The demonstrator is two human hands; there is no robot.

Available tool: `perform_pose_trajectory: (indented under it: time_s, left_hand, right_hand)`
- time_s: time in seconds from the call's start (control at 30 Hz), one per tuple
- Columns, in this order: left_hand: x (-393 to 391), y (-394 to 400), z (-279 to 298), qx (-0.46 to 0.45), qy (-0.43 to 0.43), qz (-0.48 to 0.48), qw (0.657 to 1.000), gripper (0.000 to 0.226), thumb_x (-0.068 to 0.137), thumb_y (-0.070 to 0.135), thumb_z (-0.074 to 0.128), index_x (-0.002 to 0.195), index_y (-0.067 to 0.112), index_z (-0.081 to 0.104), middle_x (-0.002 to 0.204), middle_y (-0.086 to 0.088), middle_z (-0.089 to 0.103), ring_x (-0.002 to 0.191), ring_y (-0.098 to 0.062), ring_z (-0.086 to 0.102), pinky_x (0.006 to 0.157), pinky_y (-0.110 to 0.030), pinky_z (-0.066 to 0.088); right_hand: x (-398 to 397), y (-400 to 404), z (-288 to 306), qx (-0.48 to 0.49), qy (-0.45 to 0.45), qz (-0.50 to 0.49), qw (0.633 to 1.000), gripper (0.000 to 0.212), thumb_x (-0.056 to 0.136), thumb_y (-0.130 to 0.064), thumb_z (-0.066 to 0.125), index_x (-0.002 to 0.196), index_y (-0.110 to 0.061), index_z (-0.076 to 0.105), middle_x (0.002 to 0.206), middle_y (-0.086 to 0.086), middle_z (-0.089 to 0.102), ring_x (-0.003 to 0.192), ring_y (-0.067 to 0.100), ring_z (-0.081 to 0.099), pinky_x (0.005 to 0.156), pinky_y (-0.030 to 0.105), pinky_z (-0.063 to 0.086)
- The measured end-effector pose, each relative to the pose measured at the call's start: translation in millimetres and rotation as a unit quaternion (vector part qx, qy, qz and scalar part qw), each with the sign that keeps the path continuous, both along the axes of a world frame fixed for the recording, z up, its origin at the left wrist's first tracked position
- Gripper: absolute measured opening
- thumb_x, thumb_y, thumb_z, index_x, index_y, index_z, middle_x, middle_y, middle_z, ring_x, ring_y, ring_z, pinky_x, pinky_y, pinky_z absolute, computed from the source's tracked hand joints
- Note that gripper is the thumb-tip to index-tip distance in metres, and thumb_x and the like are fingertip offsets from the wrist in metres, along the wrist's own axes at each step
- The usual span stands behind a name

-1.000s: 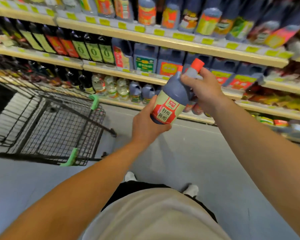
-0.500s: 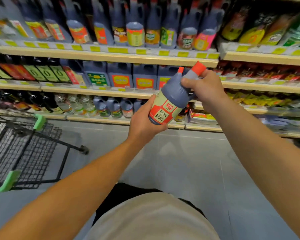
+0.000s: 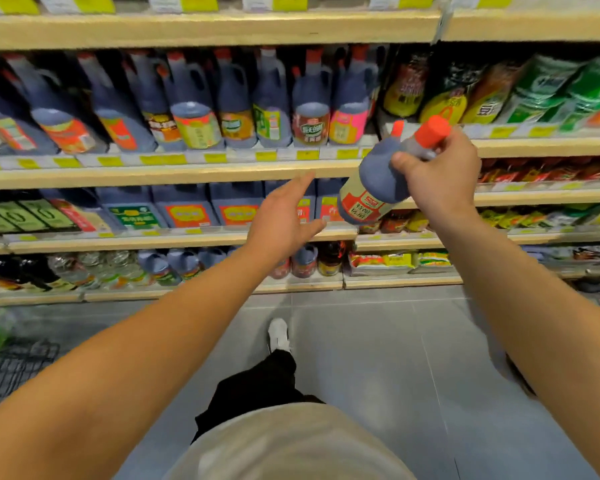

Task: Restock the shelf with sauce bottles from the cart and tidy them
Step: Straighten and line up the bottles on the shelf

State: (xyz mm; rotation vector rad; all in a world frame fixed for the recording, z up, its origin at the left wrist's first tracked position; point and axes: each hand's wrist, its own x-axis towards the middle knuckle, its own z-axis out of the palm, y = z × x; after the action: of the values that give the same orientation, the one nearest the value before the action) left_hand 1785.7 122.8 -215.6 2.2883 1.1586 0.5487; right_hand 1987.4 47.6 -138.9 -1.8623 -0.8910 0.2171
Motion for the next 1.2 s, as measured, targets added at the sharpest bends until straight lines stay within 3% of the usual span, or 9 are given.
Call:
perform_pose_trajectory:
  time_s: [0.17,0.33,0.53,0.67,0.8,0.93,1.03,1.1,1.2]
  left_hand:
    - [34.7,73.1,3.1,0.006,-0.005,-0.035,0.999,0.08,0.085,0.04,0.067,0.15,0.034,0.022,0.155,0.007,0.031,0.142,-0.016,0.028,0.112,-0.032,0.03]
    - [62.0,122.9,-0.2,0.074,-0.032,-0.063,0.995,0.081,0.08,0.028,0.075,0.148,0.018,0.033,0.149,0.0,0.042,0.138,-0.017,0.038,0.111,-0.033,0.035]
    - [90.2,149.3,0.4,0.069,-0.039,-0.049,0.996,0.082,0.079,0.034,0.074,0.148,0.02,0.033,0.149,0.004,0.042,0.138,-0.011,0.036,0.109,-0.016,0.024]
    - [104.6,148.8,-5.2,0.06,-0.057,-0.029,0.996,0.08,0.08,0.033,0.073,0.148,0.018,0.035,0.148,0.002,0.043,0.137,-0.013,0.038,0.109,-0.019,0.028]
    - [112.8,141.7,-10.4,0.046,-0.061,-0.008,0.997,0.079,0.08,0.033,0.072,0.148,0.02,0.034,0.149,0.001,0.043,0.138,-0.015,0.038,0.111,-0.032,0.036]
    - [122.3,137.2,-9.1,0.044,-0.039,0.009,0.998,0.079,0.081,0.032,0.072,0.148,0.022,0.032,0.148,0.0,0.043,0.135,-0.018,0.041,0.108,-0.032,0.038]
    - [140.6,143.3,6.0,0.082,-0.026,0.02,0.996,0.075,0.083,0.028,0.068,0.149,0.023,0.031,0.15,-0.004,0.04,0.137,-0.022,0.037,0.111,-0.037,0.035]
    - [157.5,151.3,20.9,0.112,-0.018,0.028,0.993,0.071,0.084,0.023,0.065,0.148,0.02,0.033,0.147,-0.007,0.042,0.135,-0.026,0.036,0.11,-0.04,0.034]
    - [181.5,160.8,39.1,0.193,0.052,0.028,0.979,0.057,0.086,0.021,0.058,0.14,0.014,0.039,0.126,-0.014,0.052,0.117,-0.035,0.045,0.097,-0.043,0.04]
  right_hand:
    - [33.1,59.4,-2.8,0.03,-0.018,-0.068,0.997,0.036,0.069,-0.028,0.077,0.091,-0.015,0.052,0.086,-0.002,0.056,0.079,0.018,0.053,0.074,0.033,0.047]
    - [62.6,106.9,-0.3,0.038,-0.022,-0.103,0.994,0.036,0.073,-0.023,0.075,0.09,-0.017,0.044,0.087,-0.003,0.053,0.079,0.016,0.049,0.069,0.025,0.04]
    - [89.1,148.6,-1.5,0.01,-0.015,-0.109,0.994,0.036,0.077,-0.022,0.075,0.093,-0.017,0.043,0.087,-0.008,0.05,0.083,0.013,0.049,0.075,0.022,0.041]
    - [98.0,162.2,-8.0,-0.003,-0.03,-0.089,0.996,0.037,0.077,-0.022,0.075,0.091,-0.016,0.042,0.077,-0.012,0.044,0.079,0.014,0.046,0.073,0.025,0.039]
    - [106.7,168.5,-10.8,-0.006,-0.034,-0.055,0.998,0.037,0.075,-0.024,0.075,0.09,-0.018,0.042,0.075,-0.012,0.045,0.076,0.014,0.046,0.067,0.021,0.034]
    - [110.7,161.9,-14.5,0.027,-0.028,-0.027,0.999,0.036,0.075,-0.019,0.075,0.088,-0.016,0.041,0.072,-0.015,0.041,0.072,0.012,0.042,0.061,0.02,0.033]
    - [109.9,151.4,-22.9,0.058,-0.029,-0.006,0.998,0.035,0.076,-0.016,0.074,0.088,-0.016,0.041,0.073,-0.016,0.042,0.071,0.011,0.043,0.06,0.014,0.035]
    - [112.7,147.1,-25.6,0.066,-0.031,0.005,0.997,0.035,0.076,-0.016,0.074,0.088,-0.017,0.042,0.074,-0.016,0.043,0.073,0.011,0.044,0.063,0.018,0.038]
    - [117.2,146.0,-28.6,0.067,-0.024,0.012,0.997,0.034,0.077,-0.016,0.074,0.09,-0.017,0.043,0.078,-0.011,0.047,0.075,0.014,0.047,0.068,0.024,0.04]
